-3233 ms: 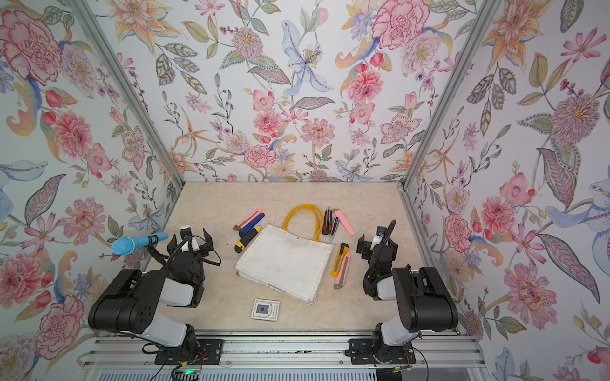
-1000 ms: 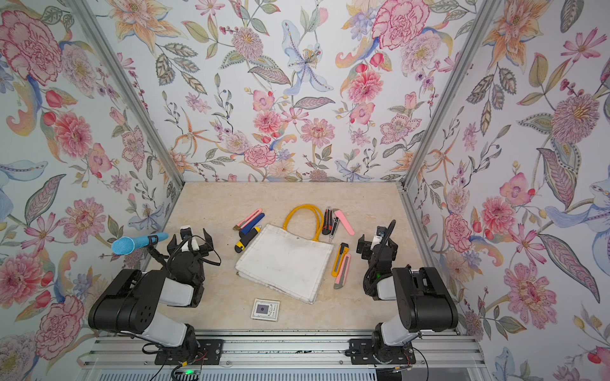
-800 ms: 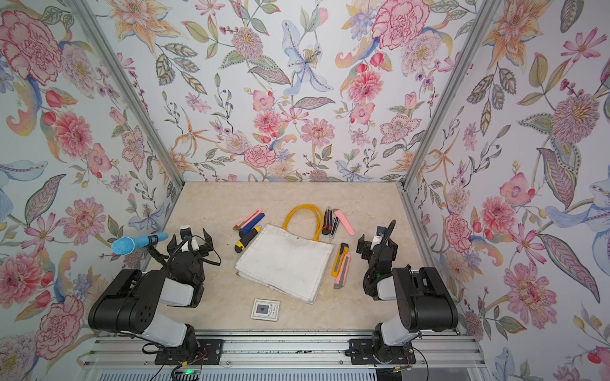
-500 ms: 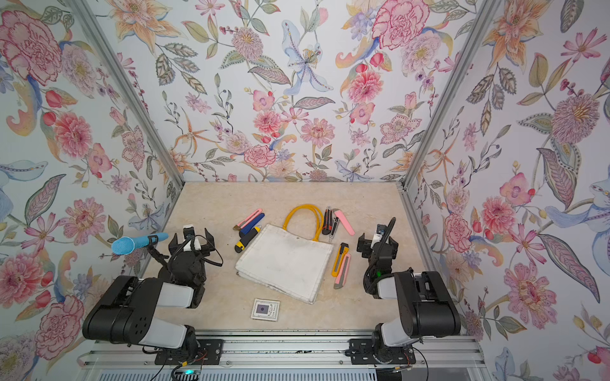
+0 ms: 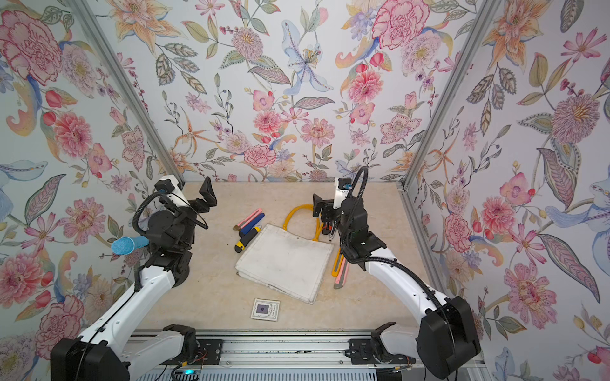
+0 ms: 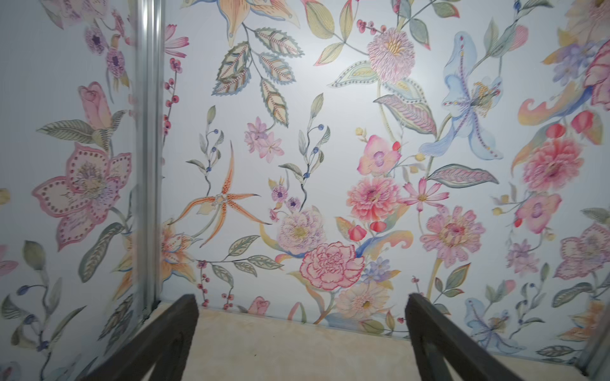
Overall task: Place the art knife into the pouch
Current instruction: Open the pouch at the center of the board.
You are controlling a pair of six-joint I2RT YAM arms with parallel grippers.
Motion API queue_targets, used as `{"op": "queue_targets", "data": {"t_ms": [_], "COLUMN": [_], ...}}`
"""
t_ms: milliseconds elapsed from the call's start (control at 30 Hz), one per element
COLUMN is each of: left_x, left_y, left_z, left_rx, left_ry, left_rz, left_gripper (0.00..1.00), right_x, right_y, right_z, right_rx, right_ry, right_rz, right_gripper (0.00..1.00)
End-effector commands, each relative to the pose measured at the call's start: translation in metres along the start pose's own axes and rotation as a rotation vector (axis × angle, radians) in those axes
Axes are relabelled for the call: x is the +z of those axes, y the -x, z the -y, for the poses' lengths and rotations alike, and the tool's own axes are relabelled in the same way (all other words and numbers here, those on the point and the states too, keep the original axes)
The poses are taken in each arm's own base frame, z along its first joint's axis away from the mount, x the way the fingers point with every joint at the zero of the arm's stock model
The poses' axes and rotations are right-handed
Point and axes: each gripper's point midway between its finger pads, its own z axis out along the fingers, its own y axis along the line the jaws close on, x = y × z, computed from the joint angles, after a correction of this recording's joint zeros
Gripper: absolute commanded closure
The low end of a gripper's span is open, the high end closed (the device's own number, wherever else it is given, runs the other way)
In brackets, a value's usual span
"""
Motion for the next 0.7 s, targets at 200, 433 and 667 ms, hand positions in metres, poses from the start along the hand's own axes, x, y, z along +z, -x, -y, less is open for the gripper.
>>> {"op": "queue_targets", "data": {"t_ms": [200, 433, 667], "left_x": [-0.006, -0.037, -0.055], "left_y": [-0.06, -0.078, -0.073], "left_z": [0.065, 0.07, 0.062], "left_rx": [-0.508, -0.563, -0.428], "left_ry": [-0.207, -0.238, -0.165], "left_rz": [-0.363, -0.424, -0.48], "left_gripper": [0.0, 0.0, 0.0], "right_x": [0.01, -0.017, -0.025], "right_y": [-0.025, -0.03, -0.052], "right_z": [-0.088, -0.127, -0.122], "right_rx": [0.479, 0.578, 0.286], "right_ry": [0.189, 0.509, 0.019], "right_rz": [-0.245, -0.166, -0.276], "right_gripper": [0.0, 0.0, 0.0]}}
